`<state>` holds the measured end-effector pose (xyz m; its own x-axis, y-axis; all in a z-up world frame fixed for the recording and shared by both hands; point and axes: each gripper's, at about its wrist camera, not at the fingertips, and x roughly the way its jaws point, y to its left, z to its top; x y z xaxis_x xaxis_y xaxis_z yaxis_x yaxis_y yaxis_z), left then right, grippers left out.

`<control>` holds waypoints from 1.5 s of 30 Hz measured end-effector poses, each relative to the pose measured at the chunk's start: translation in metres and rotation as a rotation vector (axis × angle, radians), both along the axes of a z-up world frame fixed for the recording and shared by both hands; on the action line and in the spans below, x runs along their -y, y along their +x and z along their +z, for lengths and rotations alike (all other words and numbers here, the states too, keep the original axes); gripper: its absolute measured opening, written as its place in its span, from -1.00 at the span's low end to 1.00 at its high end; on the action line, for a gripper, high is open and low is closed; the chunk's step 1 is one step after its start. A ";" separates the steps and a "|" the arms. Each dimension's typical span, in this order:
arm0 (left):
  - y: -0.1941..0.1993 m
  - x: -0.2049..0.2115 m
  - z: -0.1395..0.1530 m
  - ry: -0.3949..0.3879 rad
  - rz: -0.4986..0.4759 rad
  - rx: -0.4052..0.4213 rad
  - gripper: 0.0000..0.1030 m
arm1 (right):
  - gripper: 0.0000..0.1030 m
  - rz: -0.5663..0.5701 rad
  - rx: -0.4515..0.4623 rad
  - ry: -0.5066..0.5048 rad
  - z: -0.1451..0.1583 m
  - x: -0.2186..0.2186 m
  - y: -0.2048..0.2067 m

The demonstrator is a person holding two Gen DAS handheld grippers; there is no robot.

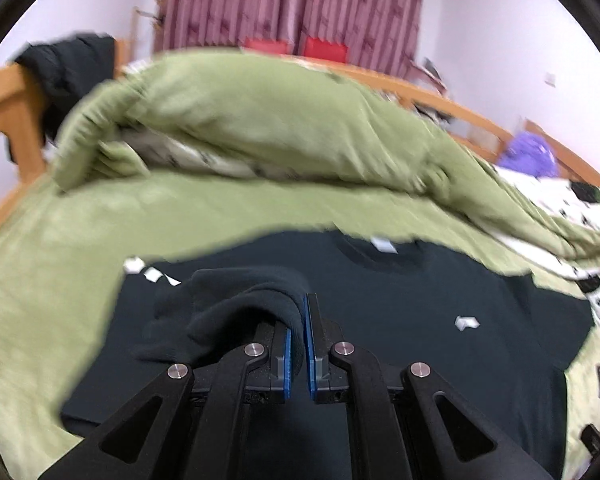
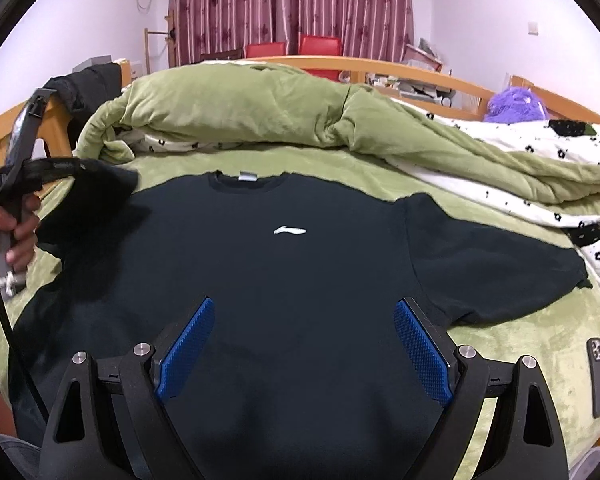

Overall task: Fold small clothes
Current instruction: 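Carry the sleeve across the sweatshirt front with the left tool and release, then pinch the folded sleeve cuff with the right tool, straighten it, release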

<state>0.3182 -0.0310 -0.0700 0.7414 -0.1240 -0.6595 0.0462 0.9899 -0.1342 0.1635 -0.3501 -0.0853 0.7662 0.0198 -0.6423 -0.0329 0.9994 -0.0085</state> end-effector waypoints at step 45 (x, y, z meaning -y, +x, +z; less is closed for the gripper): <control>-0.116 -0.176 -0.116 0.012 0.233 -0.116 0.48 | -0.79 0.395 -0.136 -0.265 -0.096 -0.305 0.150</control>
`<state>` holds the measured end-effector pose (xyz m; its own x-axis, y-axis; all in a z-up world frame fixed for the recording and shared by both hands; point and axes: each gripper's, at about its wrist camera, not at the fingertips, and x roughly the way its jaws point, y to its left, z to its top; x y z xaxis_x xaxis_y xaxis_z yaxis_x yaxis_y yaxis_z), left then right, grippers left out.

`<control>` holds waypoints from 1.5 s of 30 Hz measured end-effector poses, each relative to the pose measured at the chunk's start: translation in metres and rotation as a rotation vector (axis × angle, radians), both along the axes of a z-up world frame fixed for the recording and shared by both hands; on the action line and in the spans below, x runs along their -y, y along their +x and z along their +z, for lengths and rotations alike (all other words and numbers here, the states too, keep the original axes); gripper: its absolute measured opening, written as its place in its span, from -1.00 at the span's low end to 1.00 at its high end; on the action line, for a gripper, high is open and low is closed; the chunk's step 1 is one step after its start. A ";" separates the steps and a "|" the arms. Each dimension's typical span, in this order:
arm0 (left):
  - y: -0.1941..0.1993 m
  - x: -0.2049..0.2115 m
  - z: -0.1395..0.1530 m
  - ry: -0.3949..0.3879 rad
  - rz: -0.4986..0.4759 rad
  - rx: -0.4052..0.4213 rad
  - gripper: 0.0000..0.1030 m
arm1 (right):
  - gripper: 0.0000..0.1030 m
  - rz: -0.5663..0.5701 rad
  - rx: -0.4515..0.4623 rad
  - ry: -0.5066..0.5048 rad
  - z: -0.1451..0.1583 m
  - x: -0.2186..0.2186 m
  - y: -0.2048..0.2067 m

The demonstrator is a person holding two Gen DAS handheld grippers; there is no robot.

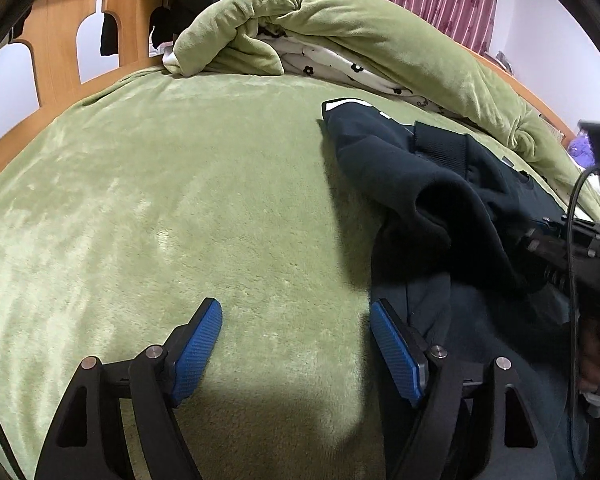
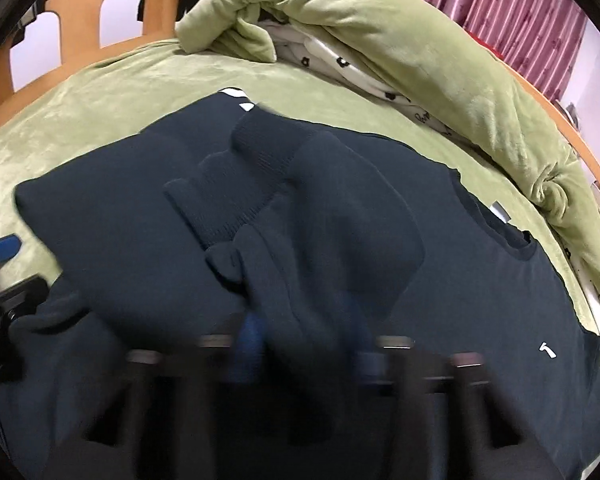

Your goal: Fold small clothes

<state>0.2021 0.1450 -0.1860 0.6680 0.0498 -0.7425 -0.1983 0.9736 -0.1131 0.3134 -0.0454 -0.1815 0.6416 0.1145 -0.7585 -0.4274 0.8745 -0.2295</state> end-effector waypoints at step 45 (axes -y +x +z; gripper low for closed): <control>0.003 0.003 -0.005 0.016 -0.022 -0.021 0.63 | 0.23 -0.296 0.015 0.257 0.045 0.240 -0.068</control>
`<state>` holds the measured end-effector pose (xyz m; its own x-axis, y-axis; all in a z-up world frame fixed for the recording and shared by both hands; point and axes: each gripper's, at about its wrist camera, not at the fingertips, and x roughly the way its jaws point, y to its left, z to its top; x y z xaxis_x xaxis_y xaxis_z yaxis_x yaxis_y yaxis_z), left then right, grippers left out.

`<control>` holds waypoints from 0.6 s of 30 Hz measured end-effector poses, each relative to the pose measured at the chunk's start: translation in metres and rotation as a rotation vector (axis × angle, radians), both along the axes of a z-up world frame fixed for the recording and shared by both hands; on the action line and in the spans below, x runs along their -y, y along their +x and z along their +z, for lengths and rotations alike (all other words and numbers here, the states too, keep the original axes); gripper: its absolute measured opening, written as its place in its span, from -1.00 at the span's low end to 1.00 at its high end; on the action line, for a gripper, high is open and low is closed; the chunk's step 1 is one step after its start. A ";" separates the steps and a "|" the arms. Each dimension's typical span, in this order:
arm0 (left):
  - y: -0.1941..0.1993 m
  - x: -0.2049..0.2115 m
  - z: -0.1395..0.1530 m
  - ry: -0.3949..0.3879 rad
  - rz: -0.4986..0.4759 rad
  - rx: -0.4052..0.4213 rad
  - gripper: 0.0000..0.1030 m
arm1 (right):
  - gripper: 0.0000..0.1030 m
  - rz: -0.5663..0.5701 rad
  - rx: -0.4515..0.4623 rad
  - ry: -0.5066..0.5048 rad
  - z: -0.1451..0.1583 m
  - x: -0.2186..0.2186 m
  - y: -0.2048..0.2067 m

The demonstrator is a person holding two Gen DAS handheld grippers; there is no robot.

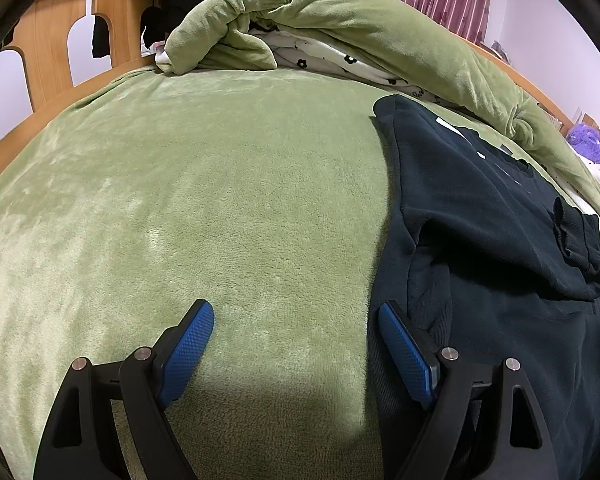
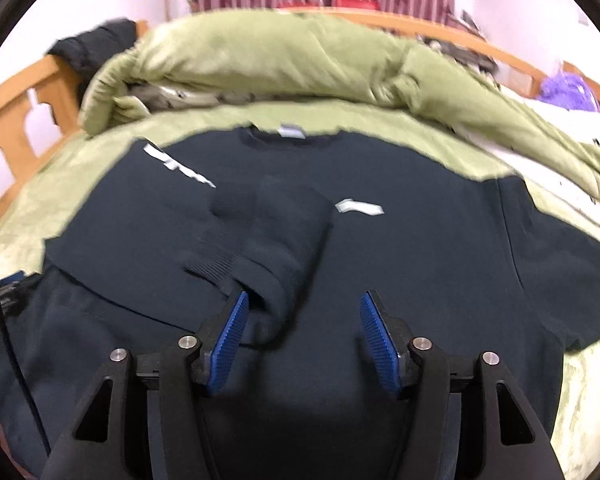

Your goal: Fold small clothes

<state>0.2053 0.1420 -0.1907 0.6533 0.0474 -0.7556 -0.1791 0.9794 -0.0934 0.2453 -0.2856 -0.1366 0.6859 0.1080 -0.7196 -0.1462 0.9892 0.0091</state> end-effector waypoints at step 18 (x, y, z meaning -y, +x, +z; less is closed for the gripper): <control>0.000 -0.001 0.000 -0.007 -0.001 0.001 0.64 | -0.85 0.088 -0.034 -0.183 -0.036 -0.077 0.059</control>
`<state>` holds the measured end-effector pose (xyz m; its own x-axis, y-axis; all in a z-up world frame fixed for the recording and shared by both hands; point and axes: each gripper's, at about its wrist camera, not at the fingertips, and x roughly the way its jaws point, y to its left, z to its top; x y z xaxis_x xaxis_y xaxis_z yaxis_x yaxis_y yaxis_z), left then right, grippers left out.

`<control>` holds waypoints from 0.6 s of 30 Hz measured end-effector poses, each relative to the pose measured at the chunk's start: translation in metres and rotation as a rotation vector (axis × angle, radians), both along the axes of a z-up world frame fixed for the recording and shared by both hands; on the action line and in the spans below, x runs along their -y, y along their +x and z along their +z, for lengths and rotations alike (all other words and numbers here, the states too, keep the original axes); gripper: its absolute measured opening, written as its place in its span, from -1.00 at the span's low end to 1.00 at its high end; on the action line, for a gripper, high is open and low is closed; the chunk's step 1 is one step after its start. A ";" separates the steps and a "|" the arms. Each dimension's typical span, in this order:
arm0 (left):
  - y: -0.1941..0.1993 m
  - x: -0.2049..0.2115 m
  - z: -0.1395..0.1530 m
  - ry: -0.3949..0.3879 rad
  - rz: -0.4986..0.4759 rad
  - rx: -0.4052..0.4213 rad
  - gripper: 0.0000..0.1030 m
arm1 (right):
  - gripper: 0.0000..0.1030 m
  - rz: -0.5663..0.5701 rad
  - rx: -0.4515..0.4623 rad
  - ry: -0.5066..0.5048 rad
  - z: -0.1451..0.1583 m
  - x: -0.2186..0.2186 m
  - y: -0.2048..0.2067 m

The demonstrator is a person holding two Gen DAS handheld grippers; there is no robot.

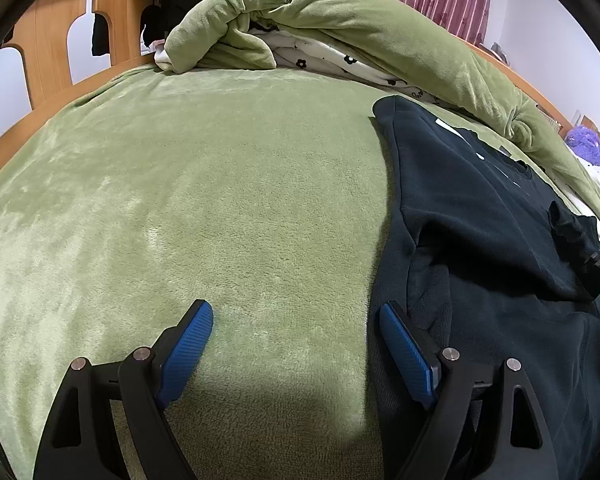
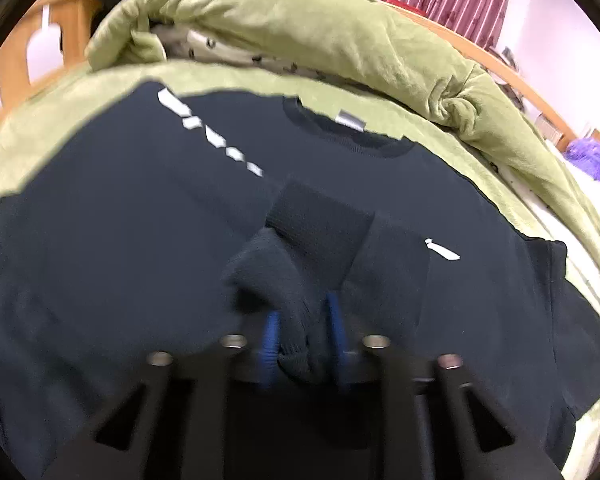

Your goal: Fold small clothes

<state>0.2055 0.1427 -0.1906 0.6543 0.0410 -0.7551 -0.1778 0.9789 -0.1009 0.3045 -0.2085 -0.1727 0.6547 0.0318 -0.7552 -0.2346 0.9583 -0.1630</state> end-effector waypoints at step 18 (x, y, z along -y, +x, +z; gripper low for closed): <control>0.020 0.031 0.050 0.022 -0.032 0.066 0.64 | -0.52 -0.414 -0.053 0.225 0.007 0.192 -0.053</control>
